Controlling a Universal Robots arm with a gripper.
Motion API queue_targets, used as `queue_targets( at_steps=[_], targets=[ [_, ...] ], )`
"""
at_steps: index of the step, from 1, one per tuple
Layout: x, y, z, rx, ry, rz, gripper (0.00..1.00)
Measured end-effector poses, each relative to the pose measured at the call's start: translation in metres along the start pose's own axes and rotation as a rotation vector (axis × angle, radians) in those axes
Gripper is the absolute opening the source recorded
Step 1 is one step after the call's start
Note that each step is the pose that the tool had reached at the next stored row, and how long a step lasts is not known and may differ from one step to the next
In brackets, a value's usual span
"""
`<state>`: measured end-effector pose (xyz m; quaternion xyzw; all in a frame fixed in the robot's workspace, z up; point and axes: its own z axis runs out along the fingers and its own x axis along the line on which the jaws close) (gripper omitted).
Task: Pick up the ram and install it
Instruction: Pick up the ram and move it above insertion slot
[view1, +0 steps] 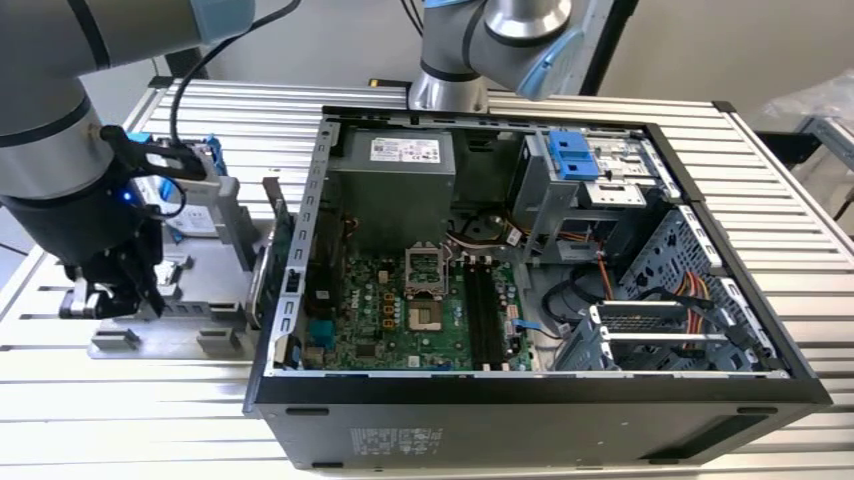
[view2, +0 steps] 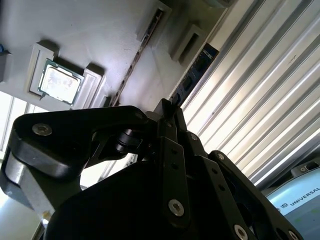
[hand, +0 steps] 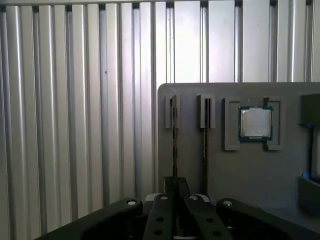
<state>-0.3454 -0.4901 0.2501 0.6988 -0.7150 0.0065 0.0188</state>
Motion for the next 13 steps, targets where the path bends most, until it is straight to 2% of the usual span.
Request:
queue_targets(
  at_steps=[13],
  targets=[
    [0.0004,0.0001,-0.0111,-0.0004,0.0,0.0,0.0]
  ],
)
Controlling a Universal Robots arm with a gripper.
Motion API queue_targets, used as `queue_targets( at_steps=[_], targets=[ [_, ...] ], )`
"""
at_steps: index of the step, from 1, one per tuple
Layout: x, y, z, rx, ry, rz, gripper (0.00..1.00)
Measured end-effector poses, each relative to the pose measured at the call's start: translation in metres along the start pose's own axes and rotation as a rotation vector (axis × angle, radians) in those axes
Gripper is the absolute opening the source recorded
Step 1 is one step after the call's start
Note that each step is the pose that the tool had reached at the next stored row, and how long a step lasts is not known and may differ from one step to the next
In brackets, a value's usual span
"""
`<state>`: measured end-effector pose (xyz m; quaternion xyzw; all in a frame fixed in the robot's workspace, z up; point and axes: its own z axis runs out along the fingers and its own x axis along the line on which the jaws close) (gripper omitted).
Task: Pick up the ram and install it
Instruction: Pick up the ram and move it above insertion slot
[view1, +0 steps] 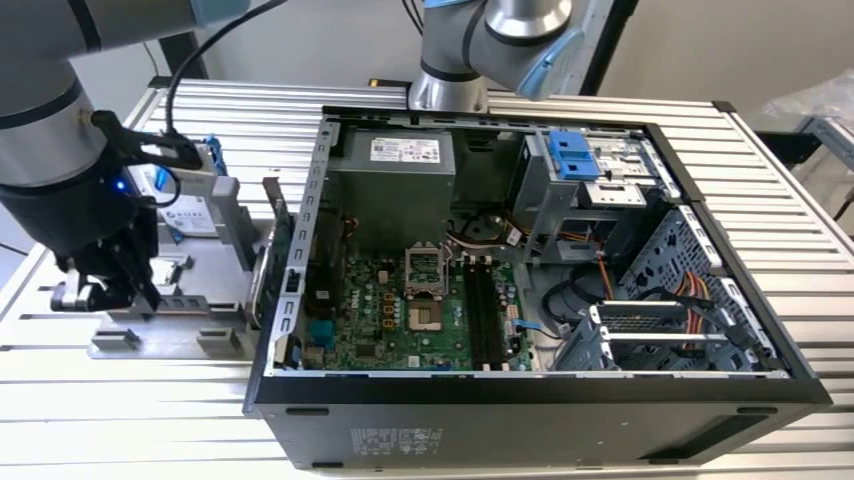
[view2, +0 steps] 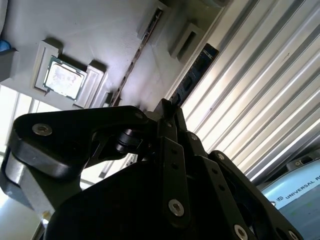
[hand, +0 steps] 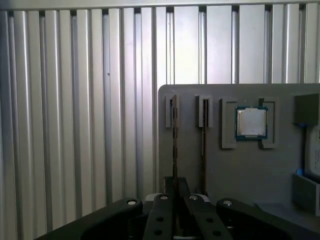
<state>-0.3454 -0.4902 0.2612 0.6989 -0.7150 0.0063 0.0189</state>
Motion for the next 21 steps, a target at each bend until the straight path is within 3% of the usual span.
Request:
queue_targets(
  at_steps=[7,21],
  targets=[
    [0.0001,0.0001,-0.0035,0.0,0.0004,0.0,0.0],
    [0.0007,0.0004,-0.0208,-0.0001,0.0004,0.0,0.0]
  ],
)
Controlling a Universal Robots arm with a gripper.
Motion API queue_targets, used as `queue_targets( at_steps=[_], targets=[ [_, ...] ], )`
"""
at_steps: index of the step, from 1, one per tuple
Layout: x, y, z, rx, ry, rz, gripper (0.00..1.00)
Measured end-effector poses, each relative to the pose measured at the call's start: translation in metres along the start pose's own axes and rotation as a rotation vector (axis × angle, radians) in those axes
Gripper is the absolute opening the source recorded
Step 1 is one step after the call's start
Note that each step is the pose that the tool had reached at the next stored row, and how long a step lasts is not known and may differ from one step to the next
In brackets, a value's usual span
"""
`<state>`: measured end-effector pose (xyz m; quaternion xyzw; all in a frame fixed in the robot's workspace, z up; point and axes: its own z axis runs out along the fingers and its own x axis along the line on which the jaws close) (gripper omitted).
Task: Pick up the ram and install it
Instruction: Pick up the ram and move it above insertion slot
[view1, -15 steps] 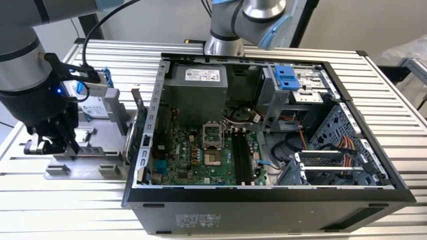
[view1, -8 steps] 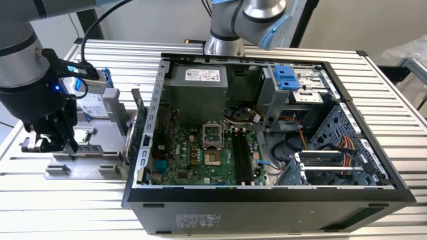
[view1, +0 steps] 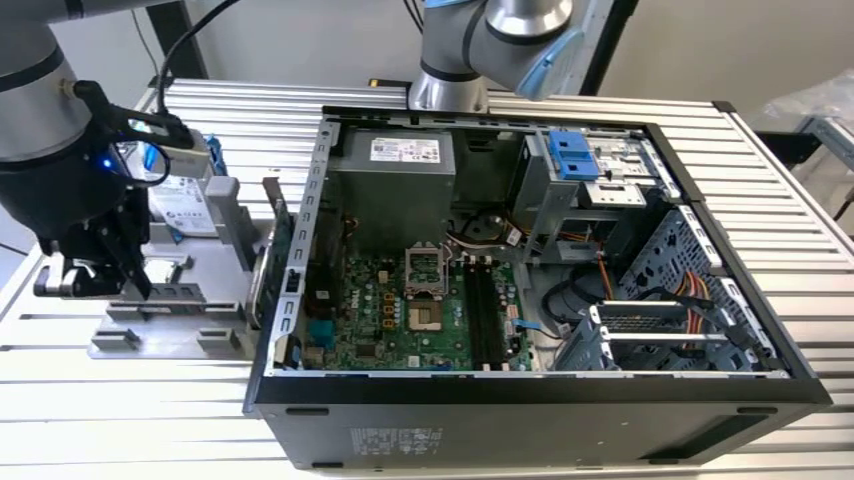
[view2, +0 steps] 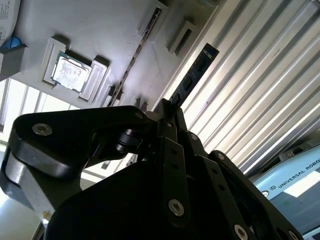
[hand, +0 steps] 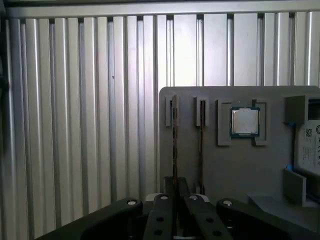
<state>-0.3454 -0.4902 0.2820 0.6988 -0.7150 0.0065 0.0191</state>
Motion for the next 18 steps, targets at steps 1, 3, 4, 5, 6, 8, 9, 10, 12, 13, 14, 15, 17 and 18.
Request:
queue_targets(
  at_steps=[1,3,4,5,6,8,9,10,12,13,14,15,17,18],
  targets=[
    [0.0,0.0,-0.0013,0.0001,0.0,0.0,0.0],
    [0.0002,0.0,-0.0042,0.0,0.0,0.0,0.0],
    [0.0002,0.0001,-0.0058,0.0,0.0,0.0,0.0],
    [0.0003,0.0001,-0.0074,0.0,0.0,0.0,0.0],
    [0.0003,0.0001,-0.009,0.0,0.0,0.0,0.0],
    [0.0005,0.0002,-0.0124,0.0,0.0001,0.0,0.0],
    [0.0005,0.0002,-0.014,0.0,-0.0001,0.0,0.0],
    [0.0006,0.0003,-0.0156,0.0001,0.0,0.0,0.0],
    [0.0007,0.0003,-0.0184,0.0,0.0,0.0,0.0],
    [0.0007,0.0003,-0.0192,0.0001,-0.0001,0.0,0.0],
    [0.0008,0.0003,-0.0199,0.0001,-0.0008,0.0,0.0],
    [0.0008,0.0003,-0.021,0.0001,-0.001,0.0,0.0],
    [0.0009,0.0004,-0.024,0.0,-0.001,0.0,0.0],
    [0.0009,0.0004,-0.0254,0.0,-0.001,0.0,0.0]
  ],
)
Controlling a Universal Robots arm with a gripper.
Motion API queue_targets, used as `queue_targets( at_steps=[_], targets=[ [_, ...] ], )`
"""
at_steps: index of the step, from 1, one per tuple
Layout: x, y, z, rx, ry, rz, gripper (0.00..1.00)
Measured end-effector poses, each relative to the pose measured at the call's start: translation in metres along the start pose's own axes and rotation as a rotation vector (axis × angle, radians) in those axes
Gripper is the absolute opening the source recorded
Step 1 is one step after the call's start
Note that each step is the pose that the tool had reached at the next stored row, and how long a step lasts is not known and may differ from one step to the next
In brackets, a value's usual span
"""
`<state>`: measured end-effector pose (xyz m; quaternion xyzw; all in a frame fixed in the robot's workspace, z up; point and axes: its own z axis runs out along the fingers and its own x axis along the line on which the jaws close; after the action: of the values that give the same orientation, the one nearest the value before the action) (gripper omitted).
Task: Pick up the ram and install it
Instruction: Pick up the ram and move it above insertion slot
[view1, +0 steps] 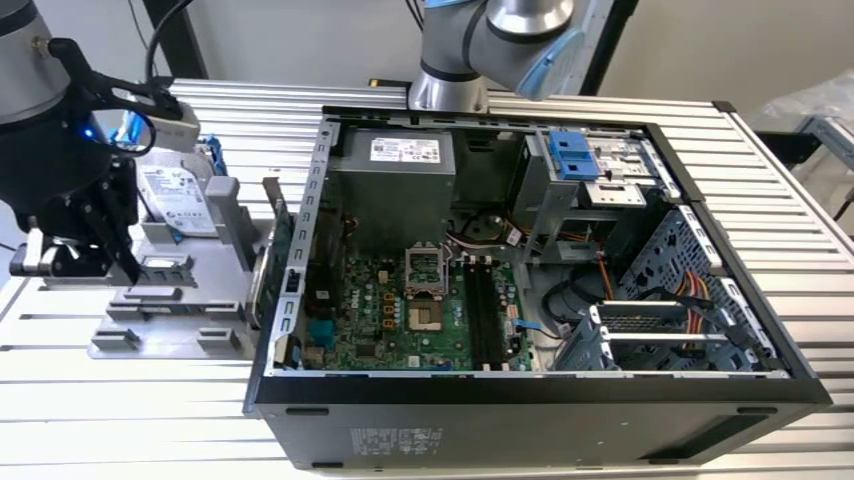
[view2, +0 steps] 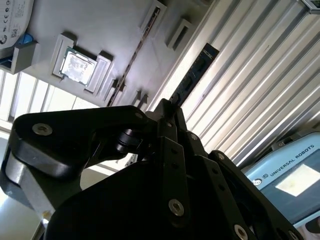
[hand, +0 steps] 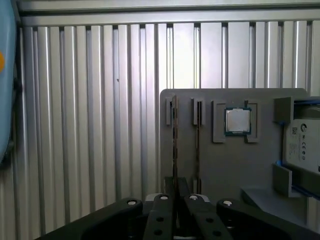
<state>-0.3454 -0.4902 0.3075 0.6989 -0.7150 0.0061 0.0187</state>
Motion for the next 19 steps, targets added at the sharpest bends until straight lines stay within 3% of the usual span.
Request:
queue_targets(
  at_steps=[9,12,19],
  targets=[
    [0.0003,0.0002,-0.008,-0.0001,-0.0038,0.0,0.0],
    [0.0003,0.0002,-0.0096,-0.0002,-0.0096,0.001,0.0],
    [0.0006,0.0003,-0.0168,-0.0003,-0.0098,0.001,0.0]
  ],
)
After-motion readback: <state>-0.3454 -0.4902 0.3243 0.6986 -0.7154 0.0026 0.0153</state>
